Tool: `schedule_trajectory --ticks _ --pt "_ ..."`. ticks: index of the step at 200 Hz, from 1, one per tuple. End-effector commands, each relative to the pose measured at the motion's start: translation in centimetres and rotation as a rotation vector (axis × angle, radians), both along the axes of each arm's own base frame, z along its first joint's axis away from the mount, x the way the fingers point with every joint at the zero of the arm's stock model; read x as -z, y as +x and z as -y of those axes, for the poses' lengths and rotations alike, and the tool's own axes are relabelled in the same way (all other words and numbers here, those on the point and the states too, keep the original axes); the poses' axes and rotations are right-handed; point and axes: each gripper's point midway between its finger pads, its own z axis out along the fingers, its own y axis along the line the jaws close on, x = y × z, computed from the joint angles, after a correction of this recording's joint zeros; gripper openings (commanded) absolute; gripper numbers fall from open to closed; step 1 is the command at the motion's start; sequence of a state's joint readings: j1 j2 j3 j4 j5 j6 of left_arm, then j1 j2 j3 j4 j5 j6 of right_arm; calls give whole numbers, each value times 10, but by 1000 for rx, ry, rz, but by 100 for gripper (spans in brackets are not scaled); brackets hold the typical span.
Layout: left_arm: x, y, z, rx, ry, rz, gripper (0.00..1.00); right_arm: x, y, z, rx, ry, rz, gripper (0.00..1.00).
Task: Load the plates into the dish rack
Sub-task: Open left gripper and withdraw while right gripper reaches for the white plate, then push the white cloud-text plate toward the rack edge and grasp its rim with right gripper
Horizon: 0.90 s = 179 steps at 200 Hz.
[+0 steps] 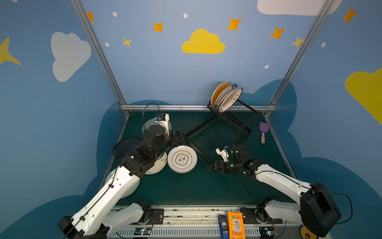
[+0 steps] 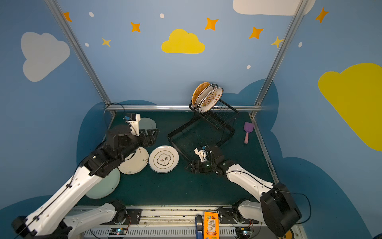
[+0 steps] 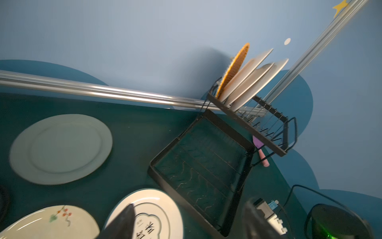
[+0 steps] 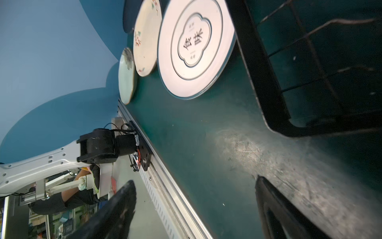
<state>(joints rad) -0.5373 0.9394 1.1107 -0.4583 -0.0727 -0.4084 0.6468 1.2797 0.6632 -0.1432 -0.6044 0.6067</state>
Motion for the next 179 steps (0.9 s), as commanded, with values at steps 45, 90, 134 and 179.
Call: schedule_trajectory --ticks 45,90,134,179 --pt "70 -62 -25 96 -247 -213 100 23 18 -54 -12 -110 -75 81" --pt "98 -61 -32 97 -288 -255 100 51 27 -66 64 -148 -50 77" --pt "108 -59 -33 103 -310 -269 100 70 37 -75 155 -155 -45 69" --pt "110 -62 -38 74 -309 -262 100 84 44 -79 283 -201 -50 65"
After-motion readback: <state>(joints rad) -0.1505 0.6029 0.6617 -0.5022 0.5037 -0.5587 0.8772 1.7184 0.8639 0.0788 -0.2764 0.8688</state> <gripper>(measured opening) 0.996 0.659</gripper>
